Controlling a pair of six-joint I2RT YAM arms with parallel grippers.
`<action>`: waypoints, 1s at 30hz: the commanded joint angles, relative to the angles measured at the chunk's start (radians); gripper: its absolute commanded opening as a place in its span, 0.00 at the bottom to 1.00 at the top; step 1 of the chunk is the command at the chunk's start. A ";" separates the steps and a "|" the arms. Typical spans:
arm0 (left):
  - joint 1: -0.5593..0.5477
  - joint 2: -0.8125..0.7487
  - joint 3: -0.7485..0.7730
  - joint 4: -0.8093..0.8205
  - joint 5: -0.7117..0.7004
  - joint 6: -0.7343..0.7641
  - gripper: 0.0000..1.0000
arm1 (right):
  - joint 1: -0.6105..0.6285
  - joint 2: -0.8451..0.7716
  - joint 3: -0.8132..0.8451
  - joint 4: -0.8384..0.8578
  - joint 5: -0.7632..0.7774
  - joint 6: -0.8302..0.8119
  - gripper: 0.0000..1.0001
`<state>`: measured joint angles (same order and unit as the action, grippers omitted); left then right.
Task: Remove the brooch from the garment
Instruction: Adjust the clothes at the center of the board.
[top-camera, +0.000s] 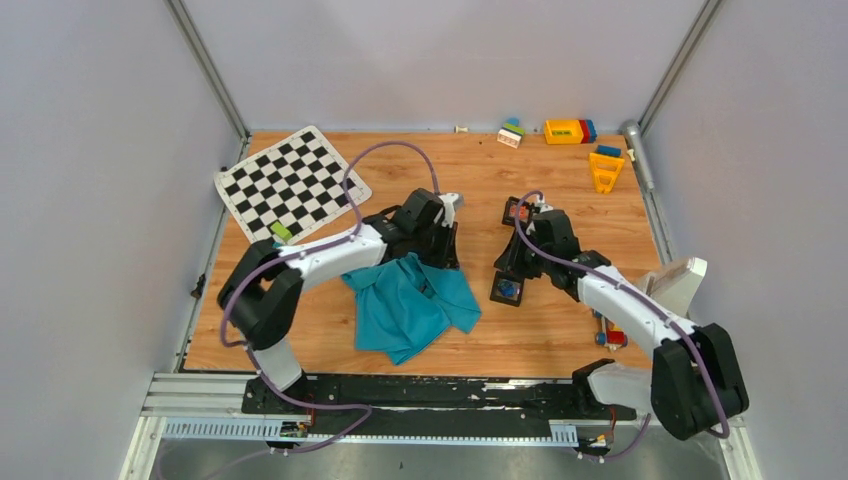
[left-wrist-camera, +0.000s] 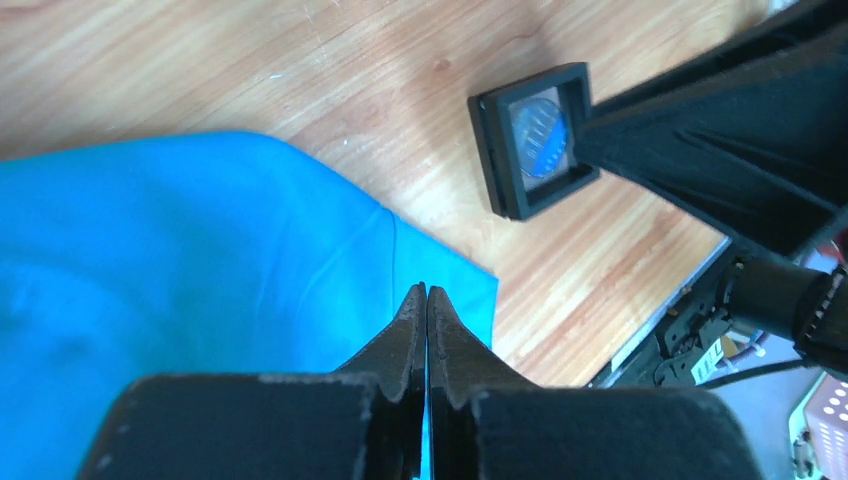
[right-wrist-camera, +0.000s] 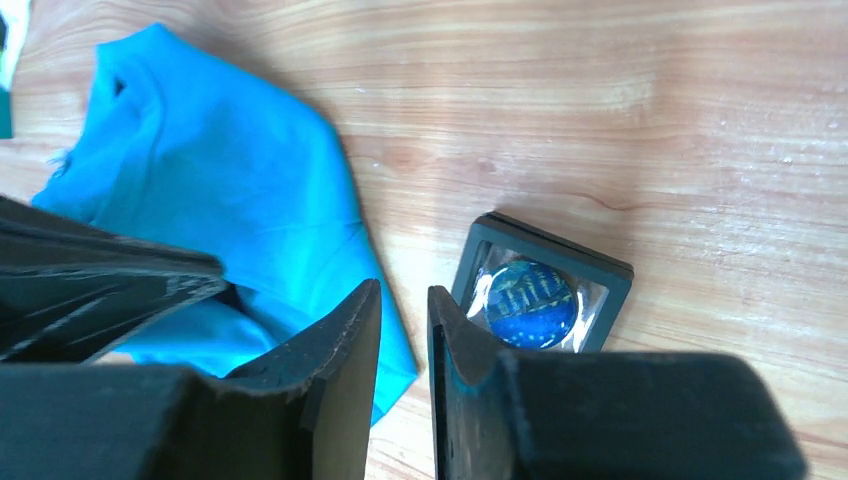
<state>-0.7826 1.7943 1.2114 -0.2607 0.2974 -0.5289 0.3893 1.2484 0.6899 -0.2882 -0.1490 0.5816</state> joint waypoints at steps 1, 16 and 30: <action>0.003 -0.207 -0.096 -0.091 -0.129 0.053 0.00 | -0.003 -0.122 0.024 -0.008 0.025 -0.074 0.25; 0.289 -0.185 -0.323 0.007 -0.177 -0.017 0.00 | -0.117 -0.312 -0.049 0.134 0.265 -0.104 0.33; 0.316 -0.650 -0.376 0.197 -0.647 0.176 0.98 | -0.503 -0.230 -0.117 0.472 0.091 -0.239 0.73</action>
<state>-0.4709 1.3968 0.9325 -0.2260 -0.0925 -0.4644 -0.0734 1.0012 0.6346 -0.0601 0.0193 0.4122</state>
